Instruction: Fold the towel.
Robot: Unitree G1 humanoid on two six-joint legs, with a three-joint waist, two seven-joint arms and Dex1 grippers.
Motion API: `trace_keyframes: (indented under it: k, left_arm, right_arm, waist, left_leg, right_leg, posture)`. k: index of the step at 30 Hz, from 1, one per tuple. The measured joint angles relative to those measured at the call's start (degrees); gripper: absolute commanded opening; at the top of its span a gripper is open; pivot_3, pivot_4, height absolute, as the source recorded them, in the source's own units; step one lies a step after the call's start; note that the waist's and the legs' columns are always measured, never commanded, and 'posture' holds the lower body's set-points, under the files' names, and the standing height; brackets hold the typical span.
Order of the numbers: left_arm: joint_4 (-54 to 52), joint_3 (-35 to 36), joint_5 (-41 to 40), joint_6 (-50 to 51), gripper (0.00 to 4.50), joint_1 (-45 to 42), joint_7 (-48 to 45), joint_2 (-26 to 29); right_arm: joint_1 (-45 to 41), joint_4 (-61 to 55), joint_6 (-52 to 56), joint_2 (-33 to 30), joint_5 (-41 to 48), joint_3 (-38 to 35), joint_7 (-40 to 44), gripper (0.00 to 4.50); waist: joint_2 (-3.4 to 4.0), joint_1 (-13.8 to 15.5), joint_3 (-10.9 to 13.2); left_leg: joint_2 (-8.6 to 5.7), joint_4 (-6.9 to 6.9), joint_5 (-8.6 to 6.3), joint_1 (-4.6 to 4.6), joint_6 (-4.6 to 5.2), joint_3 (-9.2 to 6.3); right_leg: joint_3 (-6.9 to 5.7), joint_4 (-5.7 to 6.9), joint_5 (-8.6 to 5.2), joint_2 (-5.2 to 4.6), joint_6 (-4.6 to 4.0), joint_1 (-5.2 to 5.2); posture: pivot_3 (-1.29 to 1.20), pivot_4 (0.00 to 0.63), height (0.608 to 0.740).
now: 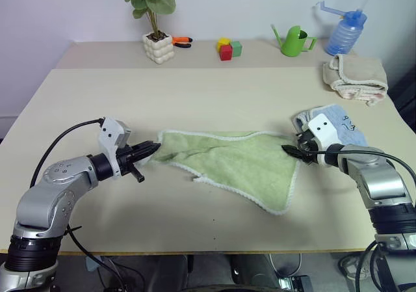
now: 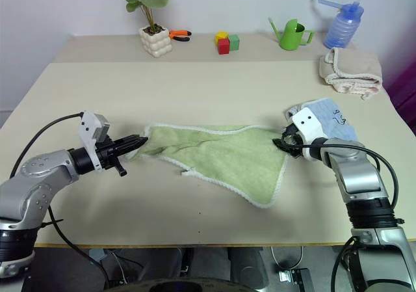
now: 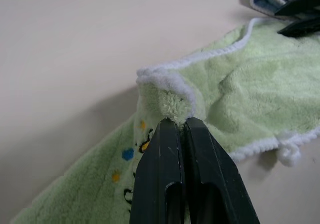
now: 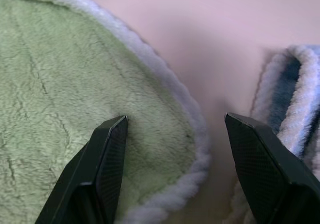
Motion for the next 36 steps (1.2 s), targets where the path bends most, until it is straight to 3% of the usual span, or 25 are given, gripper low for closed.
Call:
trace_keyframes:
  k: [3,4,6,10,11,18,23,31,36]
  left_arm:
    - [0.01,-0.04,0.00,0.01,0.00,-0.08,0.02,-0.34]
    - [0.02,-0.26,0.01,0.01,0.00,-0.17,0.02,-0.36]
    - [0.03,-0.77,0.01,0.01,0.00,-0.58,-0.02,-0.39]
    - [0.06,-1.00,0.01,0.01,0.00,-1.20,-0.11,-0.41]
    - [0.09,-1.05,0.02,0.01,0.00,-1.20,-0.14,-0.41]
    - [0.13,-1.29,0.07,0.00,0.00,-1.08,-0.18,-0.40]
    - [2.22,-1.26,2.19,-2.29,0.00,-3.01,1.24,-0.92]
    - [26.90,-1.12,13.51,-16.66,0.00,-29.34,12.78,-7.79]
    - [44.71,2.93,15.63,-26.54,0.00,-47.66,19.50,-9.87]
  right_arm:
    - [0.89,-0.86,1.64,0.07,1.03,-1.10,0.21,3.12]
    - [1.01,-1.31,2.60,0.17,1.56,-1.32,0.23,2.88]
    - [1.03,-1.67,4.39,0.88,2.60,-2.03,0.17,2.32]
    - [1.05,-2.58,7.31,2.41,4.78,-2.65,0.20,0.37]
    - [1.10,-2.87,7.72,2.43,5.05,-2.65,0.21,0.07]
    - [1.33,-3.54,7.76,2.70,5.25,-2.78,-0.91,0.07]
    - [-0.49,-3.36,2.08,2.13,2.35,-2.69,-2.94,0.07]
    - [-19.40,7.80,-14.28,0.75,-5.73,-1.30,-7.94,0.07]
    - [-31.53,14.51,-22.96,0.91,-7.14,-1.99,-11.23,0.07]
  waist:
    - [0.00,-0.04,0.00]
    - [0.00,-0.10,0.00]
    - [0.00,-0.14,0.00]
    - [0.00,-0.19,0.00]
    - [0.00,-0.19,0.00]
    - [-0.02,-0.20,-0.01]
    - [0.04,-0.19,0.02]
    - [0.01,-0.18,0.03]
    - [-0.05,-0.40,0.04]
  left_leg:
    - [-0.01,0.01,0.00,0.00,0.00,0.00]
    - [0.00,0.01,0.00,0.02,0.00,0.00]
    - [0.00,0.01,0.00,0.02,0.00,-0.02]
    - [0.00,0.01,0.00,0.03,0.00,-0.01]
    - [0.00,0.01,0.00,0.04,0.00,-0.01]
    - [0.00,0.02,0.00,0.05,0.00,-0.01]
    - [0.00,0.02,0.00,0.01,0.00,0.01]
    - [-0.05,0.05,0.03,-0.11,-0.04,0.05]
    - [-0.03,0.12,0.39,-1.35,-0.64,0.12]
  right_leg:
    - [0.00,0.00,0.00,-0.01,0.00,0.01]
    - [0.00,0.00,0.00,0.00,0.00,0.01]
    - [-0.01,0.00,0.00,0.03,0.00,0.01]
    - [0.00,0.00,0.00,0.02,0.00,0.03]
    - [0.00,0.01,0.00,0.02,0.00,0.03]
    - [-0.01,0.01,0.00,0.04,0.00,0.05]
    - [0.00,0.03,0.00,0.09,0.00,-0.02]
    - [-0.04,0.05,0.02,0.14,0.02,-0.17]
    - [-0.06,0.28,0.18,0.12,0.04,-1.58]
  posture:
    - [0.00,0.150,0.727]
    - [0.00,0.150,0.727]
    - [0.00,0.150,0.727]
    - [0.00,0.150,0.727]
    - [0.00,0.150,0.727]
    - [0.00,0.150,0.727]
    - [0.00,0.150,0.727]
    - [0.00,0.150,0.727]
    - [0.00,0.150,0.727]
